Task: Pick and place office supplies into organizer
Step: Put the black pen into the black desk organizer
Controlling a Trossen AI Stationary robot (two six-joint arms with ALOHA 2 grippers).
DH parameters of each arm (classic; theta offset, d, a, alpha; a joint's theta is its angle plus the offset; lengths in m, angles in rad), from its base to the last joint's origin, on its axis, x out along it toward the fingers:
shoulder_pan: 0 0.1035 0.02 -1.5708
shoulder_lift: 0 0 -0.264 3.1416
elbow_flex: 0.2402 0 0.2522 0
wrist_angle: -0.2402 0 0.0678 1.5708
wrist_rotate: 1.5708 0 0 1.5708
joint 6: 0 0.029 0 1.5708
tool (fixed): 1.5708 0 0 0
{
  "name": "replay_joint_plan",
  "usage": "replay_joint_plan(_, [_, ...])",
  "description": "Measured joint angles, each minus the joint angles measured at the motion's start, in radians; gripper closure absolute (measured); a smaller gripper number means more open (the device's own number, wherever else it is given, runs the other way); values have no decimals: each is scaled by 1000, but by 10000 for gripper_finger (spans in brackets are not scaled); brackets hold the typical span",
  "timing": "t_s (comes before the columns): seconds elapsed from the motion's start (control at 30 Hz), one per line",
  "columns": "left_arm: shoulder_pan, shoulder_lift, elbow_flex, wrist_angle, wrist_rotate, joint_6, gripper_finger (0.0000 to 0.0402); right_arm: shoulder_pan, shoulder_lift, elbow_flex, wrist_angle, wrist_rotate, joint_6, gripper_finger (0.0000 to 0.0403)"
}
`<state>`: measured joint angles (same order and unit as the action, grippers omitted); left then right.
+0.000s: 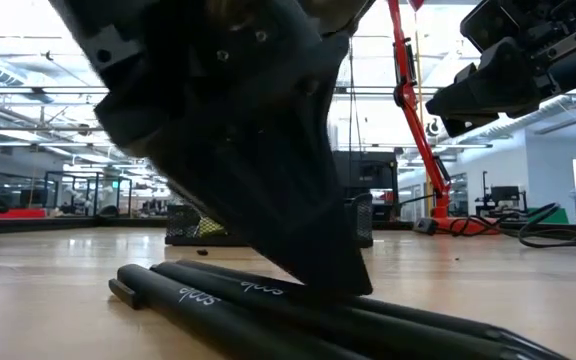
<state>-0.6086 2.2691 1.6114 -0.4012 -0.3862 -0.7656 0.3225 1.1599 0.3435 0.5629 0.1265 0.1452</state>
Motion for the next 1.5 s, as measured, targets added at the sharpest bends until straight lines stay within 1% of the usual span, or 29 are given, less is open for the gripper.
replay_joint_plan(0.1, [21,-12,-3,78,34,40,341,0,0,0,0,1,0,399])
replay_joint_plan(0.2, [41,-22,2,137,45,95,341,0,0,0,0,1,0,399])
replay_joint_plan(0.27, [57,-22,9,167,88,121,341,0,0,0,0,2,-1,399])
replay_joint_plan(0.33, [71,-22,9,193,121,124,341,0,0,0,0,2,-2,399])
replay_joint_plan(0.43, [81,-22,9,221,135,130,341,0,0,0,0,2,-3,399])
replay_joint_plan(0.57, [75,-4,10,243,180,125,341,0,0,0,-4,2,-3,399])
replay_joint_plan(0.67, [67,26,11,262,214,90,341,0,0,0,-7,3,-3,399])
replay_joint_plan(0.8, [61,64,12,329,254,57,341,0,-1,1,-11,3,-7,399])
replay_joint_plan(0.9, [55,86,14,359,265,22,341,0,0,1,-7,3,-7,399])
replay_joint_plan(1.13, [17,88,15,328,257,-58,341,0,0,1,-7,3,-6,399])
replay_joint_plan(1.2, [4,88,16,312,268,-88,341,0,0,1,-7,3,-6,399])
replay_joint_plan(1.33, [-21,86,19,219,288,-179,341,0,0,1,-7,3,-6,399])
replay_joint_plan(1.5, [-49,84,18,167,337,-233,341,0,0,1,-7,3,0,399])
